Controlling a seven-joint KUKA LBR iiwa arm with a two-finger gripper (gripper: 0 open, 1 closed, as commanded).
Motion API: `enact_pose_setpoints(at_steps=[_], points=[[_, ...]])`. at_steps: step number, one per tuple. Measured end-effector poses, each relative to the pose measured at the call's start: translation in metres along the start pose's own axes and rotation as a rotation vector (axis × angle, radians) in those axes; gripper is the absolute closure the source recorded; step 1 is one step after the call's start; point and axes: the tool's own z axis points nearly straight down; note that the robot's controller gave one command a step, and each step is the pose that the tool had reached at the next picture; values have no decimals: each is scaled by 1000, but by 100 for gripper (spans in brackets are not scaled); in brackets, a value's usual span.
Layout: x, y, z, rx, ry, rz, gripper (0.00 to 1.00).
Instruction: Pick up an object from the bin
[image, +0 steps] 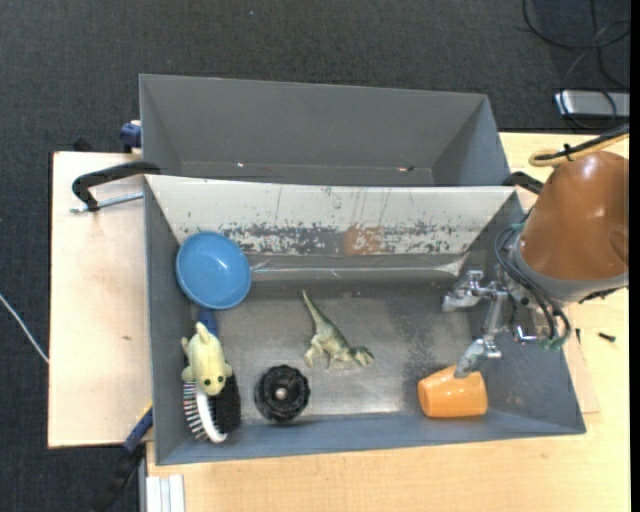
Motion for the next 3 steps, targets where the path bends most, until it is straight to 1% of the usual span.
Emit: enact_pose_setpoints(at_steps=[1,2,3], points=[[0,91,14,-5,2,42,0],[-46,20,45,2,-4,-334,0],[-86,45,23,1,-8,-757,0]])
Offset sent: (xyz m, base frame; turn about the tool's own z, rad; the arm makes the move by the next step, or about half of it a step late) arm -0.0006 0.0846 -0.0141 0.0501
